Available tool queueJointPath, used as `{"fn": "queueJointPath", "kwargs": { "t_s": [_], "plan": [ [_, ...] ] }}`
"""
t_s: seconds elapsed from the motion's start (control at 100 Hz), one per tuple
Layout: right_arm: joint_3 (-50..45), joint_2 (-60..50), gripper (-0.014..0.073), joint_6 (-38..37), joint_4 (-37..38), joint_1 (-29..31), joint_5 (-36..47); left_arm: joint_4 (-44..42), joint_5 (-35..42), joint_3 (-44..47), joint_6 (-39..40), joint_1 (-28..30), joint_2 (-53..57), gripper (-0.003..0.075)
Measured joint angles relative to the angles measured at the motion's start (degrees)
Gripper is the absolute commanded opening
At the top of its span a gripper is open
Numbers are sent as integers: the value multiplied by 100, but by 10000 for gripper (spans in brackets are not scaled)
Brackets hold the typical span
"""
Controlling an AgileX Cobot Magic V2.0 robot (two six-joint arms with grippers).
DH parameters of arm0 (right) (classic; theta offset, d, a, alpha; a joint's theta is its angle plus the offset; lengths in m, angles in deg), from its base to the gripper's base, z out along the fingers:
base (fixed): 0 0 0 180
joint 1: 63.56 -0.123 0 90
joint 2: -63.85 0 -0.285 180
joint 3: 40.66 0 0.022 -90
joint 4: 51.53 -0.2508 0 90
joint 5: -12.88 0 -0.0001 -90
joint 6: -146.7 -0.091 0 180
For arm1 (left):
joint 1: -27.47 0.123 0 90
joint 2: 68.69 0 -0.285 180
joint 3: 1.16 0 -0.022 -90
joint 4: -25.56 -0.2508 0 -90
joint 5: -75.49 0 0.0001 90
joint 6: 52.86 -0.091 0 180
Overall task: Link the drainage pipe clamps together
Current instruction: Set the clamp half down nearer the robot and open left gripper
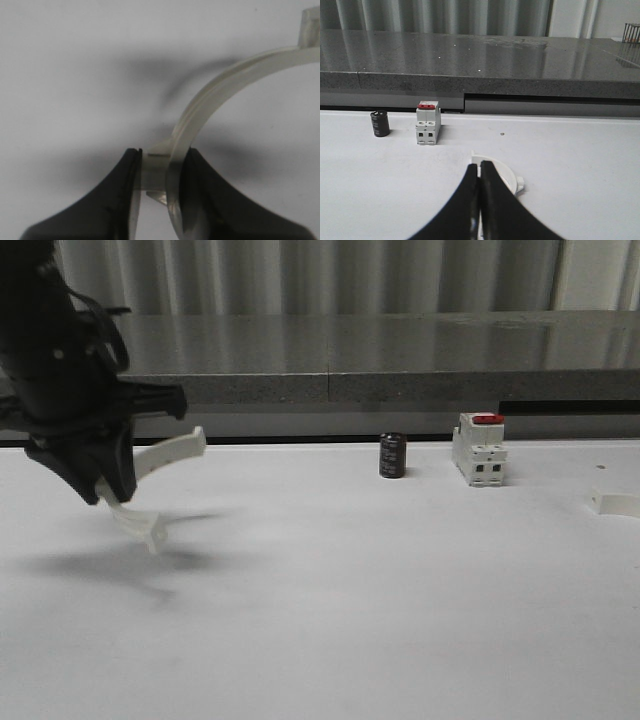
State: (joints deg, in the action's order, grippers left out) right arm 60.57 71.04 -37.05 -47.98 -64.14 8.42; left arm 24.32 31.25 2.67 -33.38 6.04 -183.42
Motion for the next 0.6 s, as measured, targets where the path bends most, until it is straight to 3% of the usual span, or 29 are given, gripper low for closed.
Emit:
{"fn": "queueJointPath", "kwargs": {
  "t_s": [0.23,0.49,0.6],
  "plan": [
    [0,0,-66,0,0,0,0,0,11,0,91,-208,-453,68],
    [0,0,-66,0,0,0,0,0,47,0,99,-208,-462,371],
    [0,0,-66,0,0,0,0,0,47,0,104,-208,-462,408]
  ]
}}
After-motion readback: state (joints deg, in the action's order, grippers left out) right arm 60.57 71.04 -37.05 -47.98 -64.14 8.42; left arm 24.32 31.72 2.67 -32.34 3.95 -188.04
